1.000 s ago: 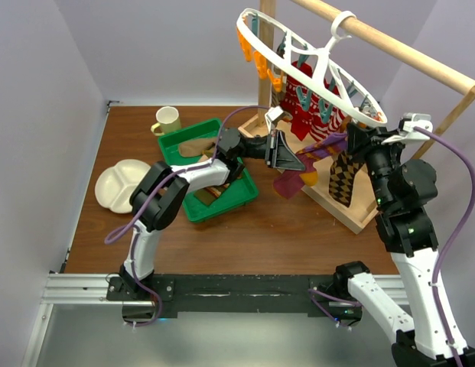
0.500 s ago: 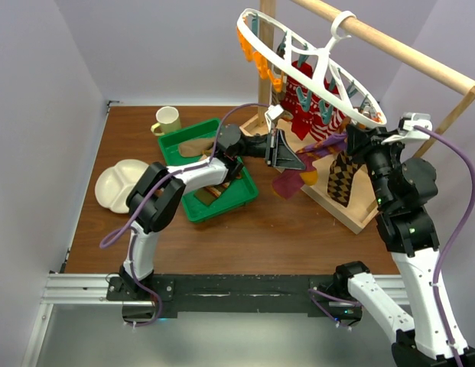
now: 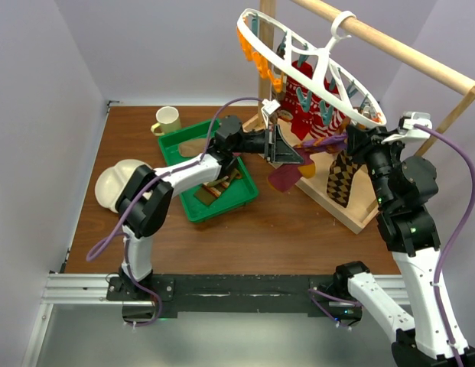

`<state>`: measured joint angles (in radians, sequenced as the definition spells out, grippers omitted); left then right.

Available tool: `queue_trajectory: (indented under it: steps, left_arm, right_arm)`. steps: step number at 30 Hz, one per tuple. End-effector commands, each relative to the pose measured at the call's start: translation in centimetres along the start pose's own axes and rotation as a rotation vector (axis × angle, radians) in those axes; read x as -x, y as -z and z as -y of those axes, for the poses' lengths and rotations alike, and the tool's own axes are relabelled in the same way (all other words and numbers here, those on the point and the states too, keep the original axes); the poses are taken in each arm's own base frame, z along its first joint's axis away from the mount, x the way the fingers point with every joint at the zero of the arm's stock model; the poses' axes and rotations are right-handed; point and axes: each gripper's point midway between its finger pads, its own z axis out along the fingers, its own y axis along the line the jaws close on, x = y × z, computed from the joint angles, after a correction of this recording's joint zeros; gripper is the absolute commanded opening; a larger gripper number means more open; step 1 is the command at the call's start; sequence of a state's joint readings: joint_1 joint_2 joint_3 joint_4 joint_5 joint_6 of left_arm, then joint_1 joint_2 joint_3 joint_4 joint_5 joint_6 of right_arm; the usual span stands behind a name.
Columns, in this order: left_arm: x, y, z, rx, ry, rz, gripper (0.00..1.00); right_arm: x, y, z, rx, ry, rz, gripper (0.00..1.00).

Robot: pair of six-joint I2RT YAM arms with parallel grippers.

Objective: Remove the socks clipped to the hanger
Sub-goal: Remove the sock from the hanger.

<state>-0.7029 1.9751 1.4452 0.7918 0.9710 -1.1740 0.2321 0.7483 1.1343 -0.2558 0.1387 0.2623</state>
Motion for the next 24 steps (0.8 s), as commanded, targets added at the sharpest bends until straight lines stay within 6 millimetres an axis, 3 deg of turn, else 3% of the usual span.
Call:
queue_trajectory:
  steps: [1,8,9,10,15,16,20,23,24]
  left_arm:
    - [1.6,1.0,1.0,0.04,-0.068,0.041,0.0]
    - [1.9,1.2,2.0,0.02,-0.077,0.046,0.0]
    - [2.0,1.2,2.3,0.016,-0.081,0.045,0.0]
    - [2.0,1.2,2.6,0.01,-0.079,0.039,0.0]
    - [1.3,1.4,3.2,-0.016,-0.062,0.011,0.0]
    - [1.4,1.5,3.6,-0.02,-0.069,0.009,0.0]
    - [1.8,2.2,3.0,0.05,-0.091,0.031,0.0]
    - [2.6,3.1,1.6,0.145,-0.123,0.061,0.0]
    - [2.8,3.6,0.2,0.216,-0.128,0.076,0.0]
  right_arm:
    - [1.2,-0.2,-1.1,0.046,-0.002,0.018,0.0]
    - [0.8,-0.2,-1.4,0.067,-0.008,0.007,0.01]
    - [0.6,-0.2,-1.5,0.072,-0.009,0.006,0.2]
    - [0.5,-0.1,-1.6,0.076,-0.014,0.006,0.27]
    - [-0.4,0.0,-1.7,0.095,-0.018,-0.001,0.34]
    - [-0.4,0.0,-1.6,0.088,-0.02,0.0,0.31]
    - [-0.7,-0.1,-1.7,0.093,-0.028,-0.009,0.29]
    - [-0.7,-0.1,-1.7,0.091,-0.032,-0.013,0.47]
    - [-0.7,-0.1,-1.6,0.087,-0.032,-0.014,0.53]
